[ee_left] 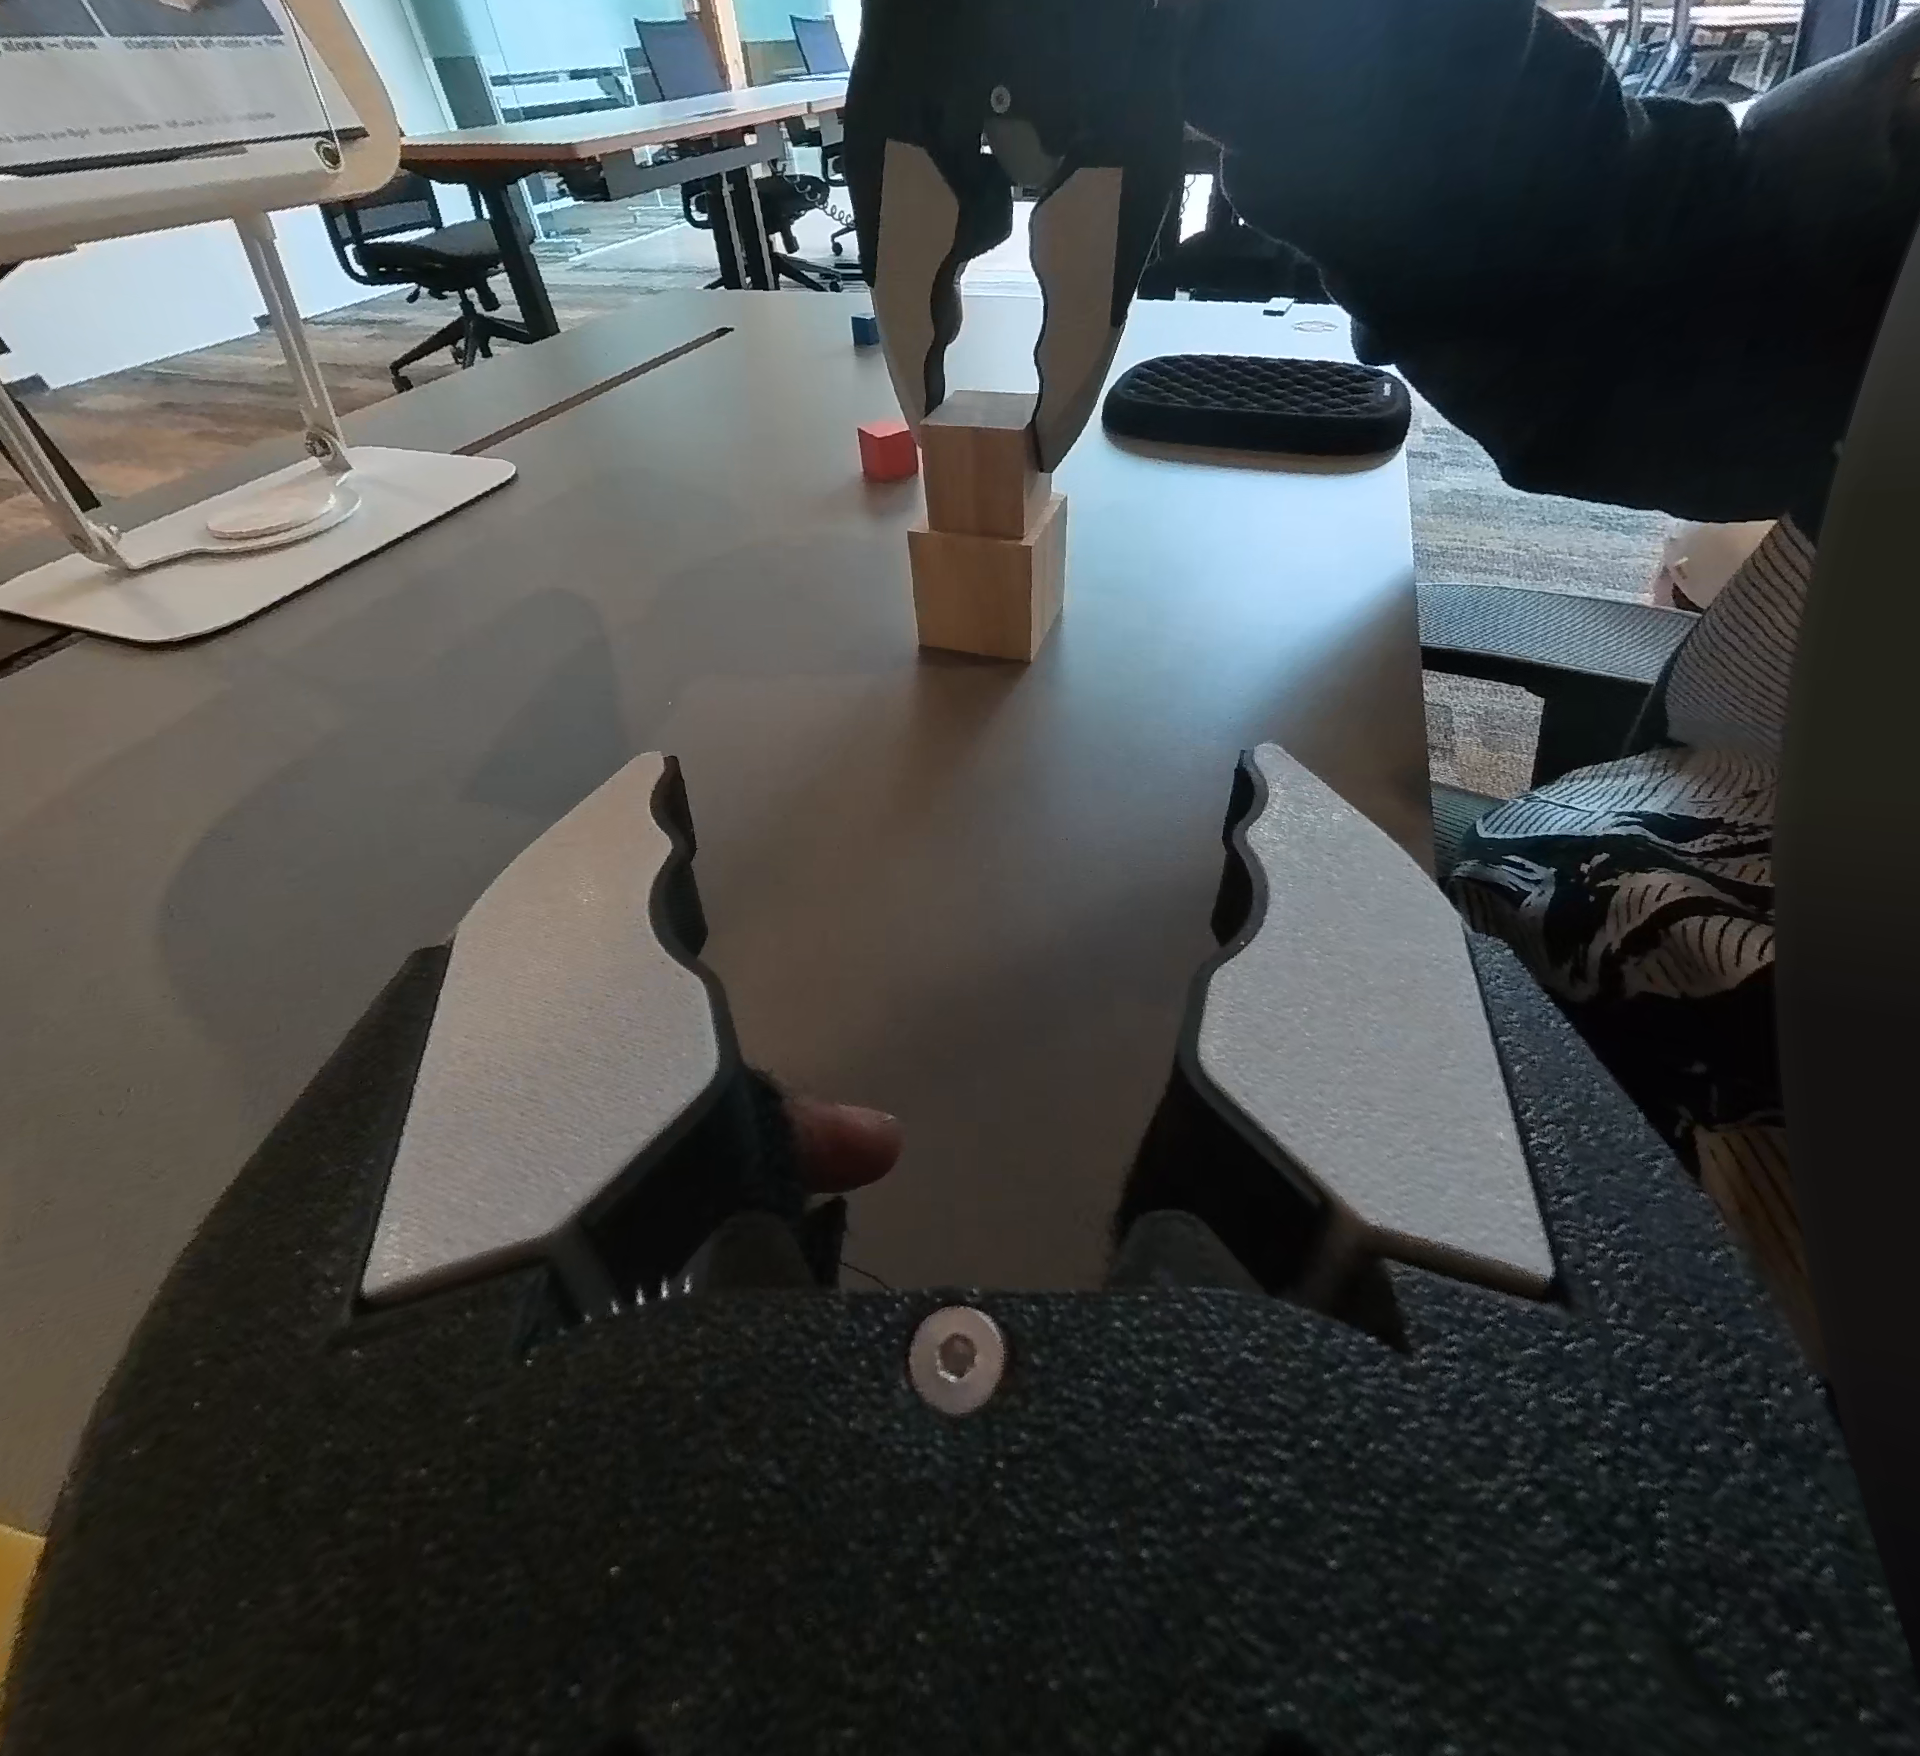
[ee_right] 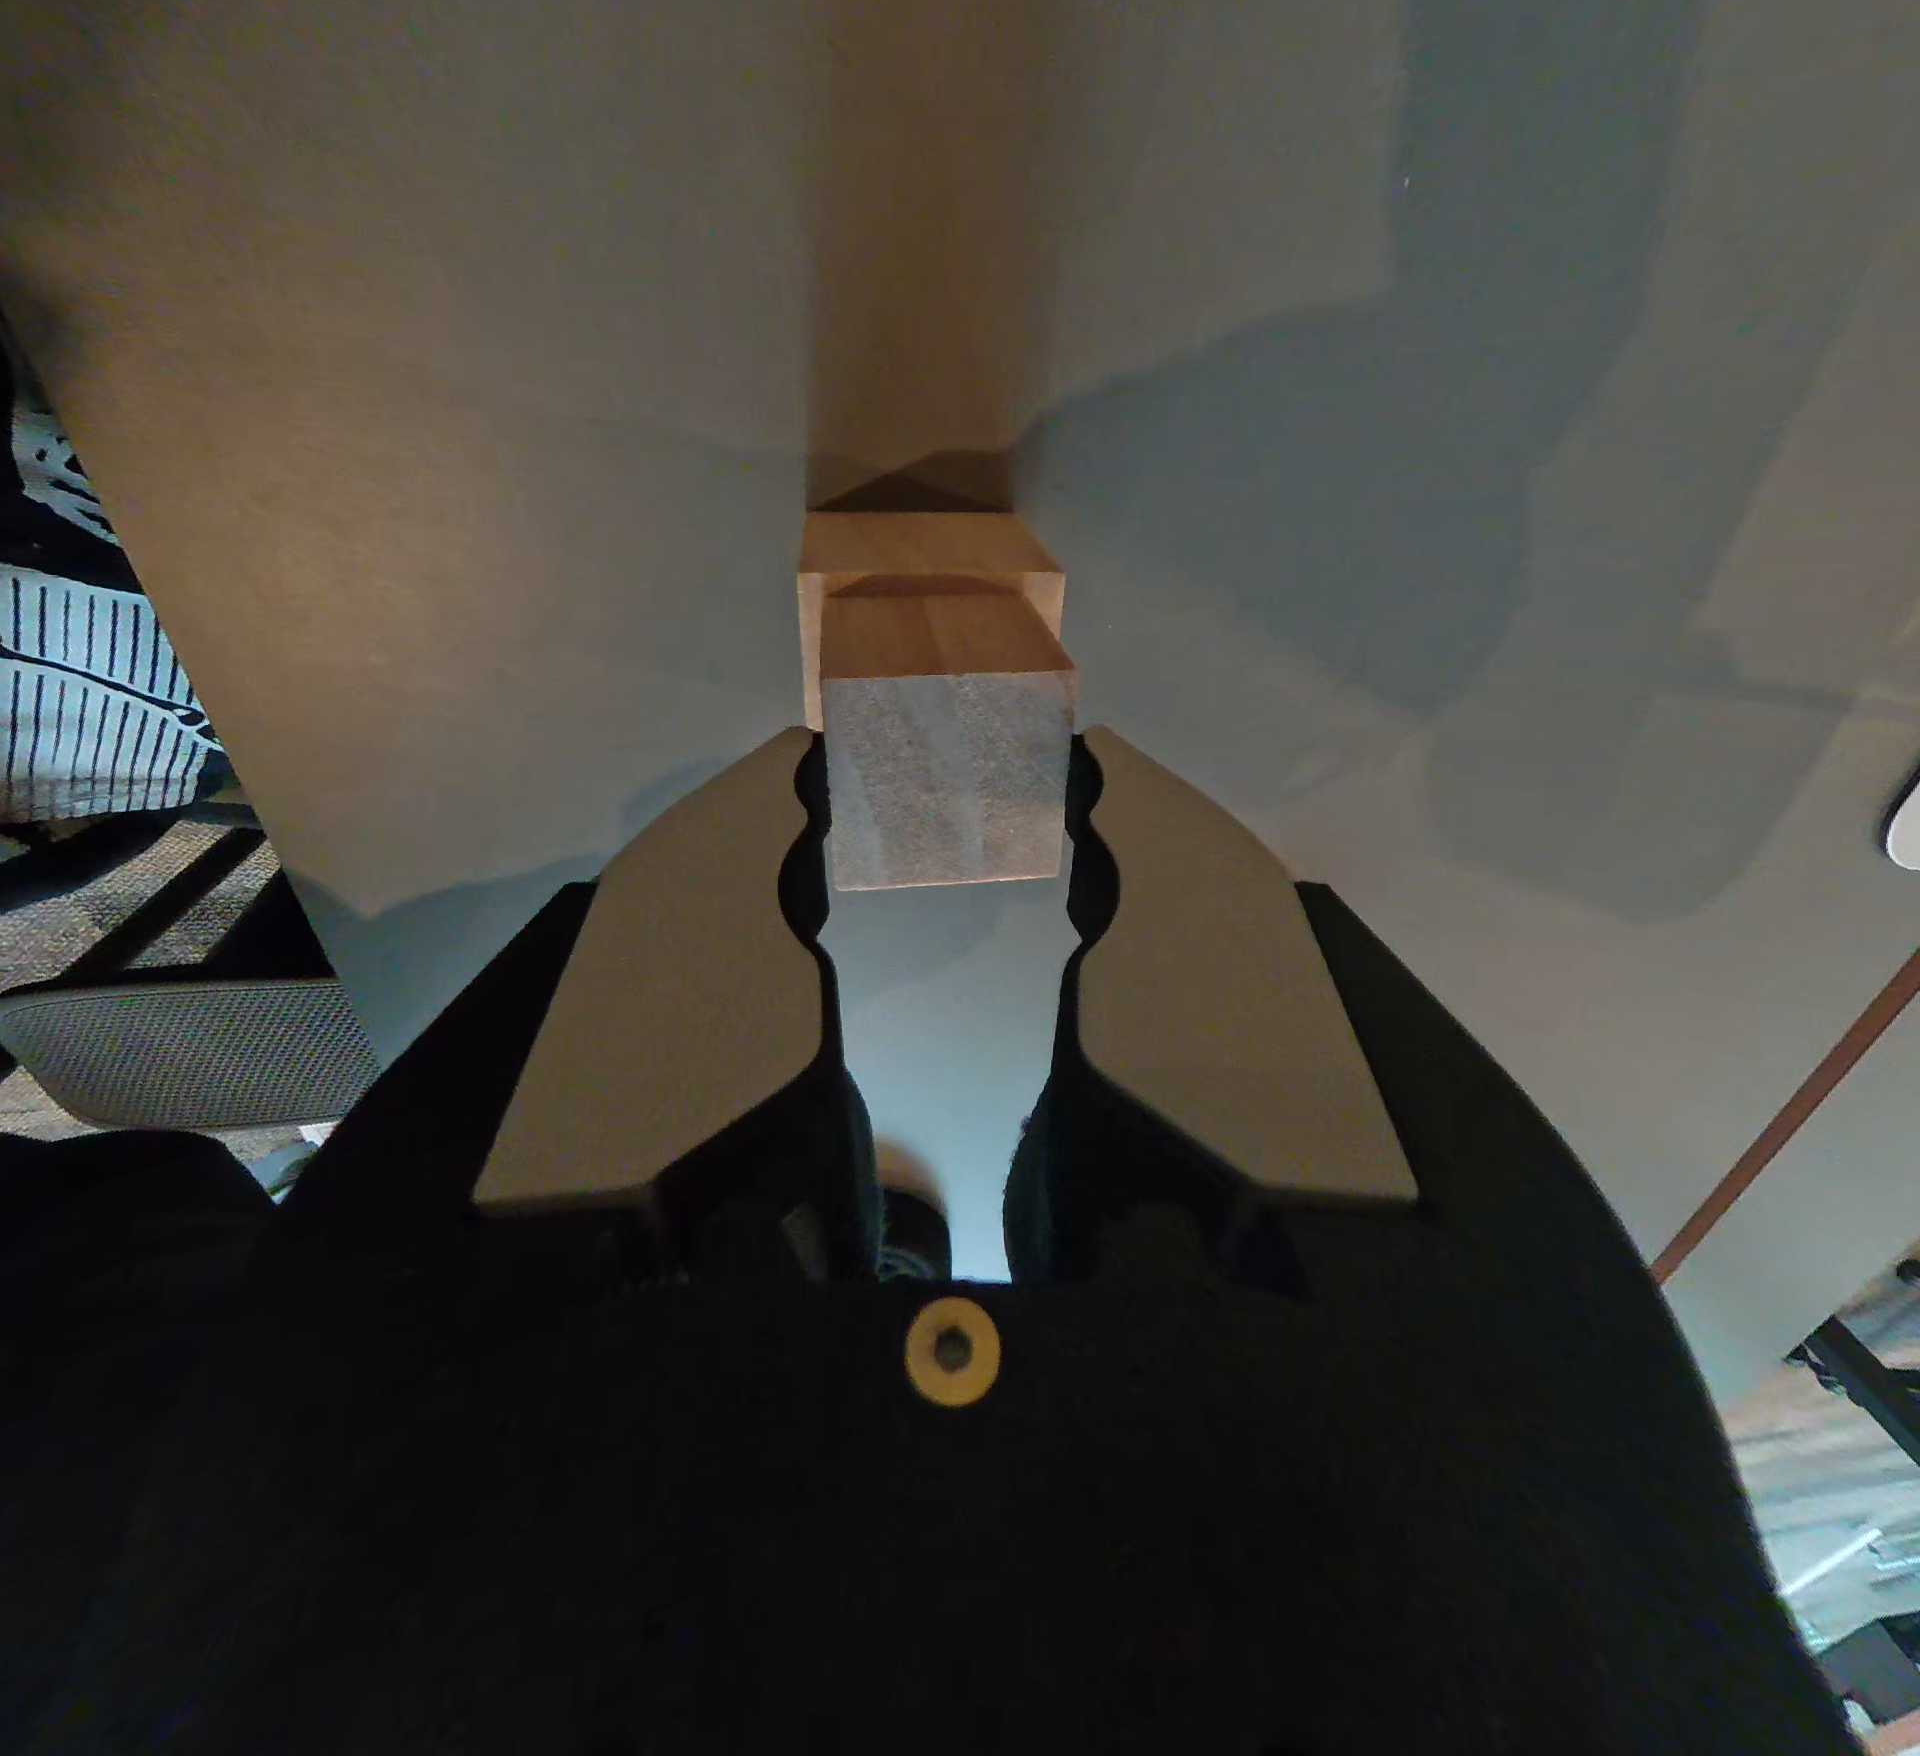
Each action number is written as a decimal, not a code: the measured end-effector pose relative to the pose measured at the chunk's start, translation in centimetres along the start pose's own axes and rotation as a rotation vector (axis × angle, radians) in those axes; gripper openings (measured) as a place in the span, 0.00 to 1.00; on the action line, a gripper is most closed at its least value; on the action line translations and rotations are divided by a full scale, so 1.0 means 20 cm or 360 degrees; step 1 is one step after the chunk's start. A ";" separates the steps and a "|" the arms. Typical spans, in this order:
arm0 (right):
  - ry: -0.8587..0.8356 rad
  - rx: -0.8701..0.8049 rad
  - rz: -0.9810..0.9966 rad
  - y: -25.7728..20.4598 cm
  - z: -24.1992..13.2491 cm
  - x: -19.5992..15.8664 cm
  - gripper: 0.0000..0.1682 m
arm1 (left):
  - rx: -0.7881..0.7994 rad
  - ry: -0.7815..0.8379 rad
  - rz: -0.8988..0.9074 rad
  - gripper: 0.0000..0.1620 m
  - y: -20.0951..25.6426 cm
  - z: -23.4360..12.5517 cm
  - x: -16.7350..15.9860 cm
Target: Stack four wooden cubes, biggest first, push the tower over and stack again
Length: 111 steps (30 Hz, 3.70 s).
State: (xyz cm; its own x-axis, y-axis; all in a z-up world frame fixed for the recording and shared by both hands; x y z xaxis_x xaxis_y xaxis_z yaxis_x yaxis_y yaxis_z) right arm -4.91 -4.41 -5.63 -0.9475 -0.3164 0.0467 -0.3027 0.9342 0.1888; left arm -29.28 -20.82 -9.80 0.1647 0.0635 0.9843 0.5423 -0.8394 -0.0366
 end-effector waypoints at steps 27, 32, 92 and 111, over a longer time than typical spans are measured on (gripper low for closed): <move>0.0035 -0.0131 0.0882 0.33 0.21 -0.79 0.44 | 0.0000 0.0015 -0.0012 0.60 0.00 0.00 0.00; 0.0048 -0.0147 0.0962 0.40 0.29 -0.80 0.43 | -0.0005 0.0013 -0.0014 0.60 0.00 0.00 0.00; 0.0122 0.0004 0.0039 0.01 -0.12 -0.03 0.22 | -0.0011 0.0042 0.0012 0.57 0.01 -0.01 0.00; 0.0083 -0.0303 0.0666 0.33 -0.34 -0.86 0.37 | -0.0018 0.0038 0.0003 0.57 0.00 -0.01 0.00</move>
State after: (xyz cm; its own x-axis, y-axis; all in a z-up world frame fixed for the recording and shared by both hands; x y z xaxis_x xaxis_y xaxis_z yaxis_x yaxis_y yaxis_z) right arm 10.15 6.14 1.49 -0.9762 0.0688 0.2057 0.1335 0.9381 0.3195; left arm -29.42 -21.02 -9.80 0.1462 0.0492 0.9880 0.5325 -0.8456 -0.0366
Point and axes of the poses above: each gripper's, where its closed fingertips meet, z out along the fingers, x out of its top, y = z × x across the jaws, the point moved 9 cm from there along -z, back along the fingers, and after that the axes turned 4 degrees about -x, right-handed, at the moved point
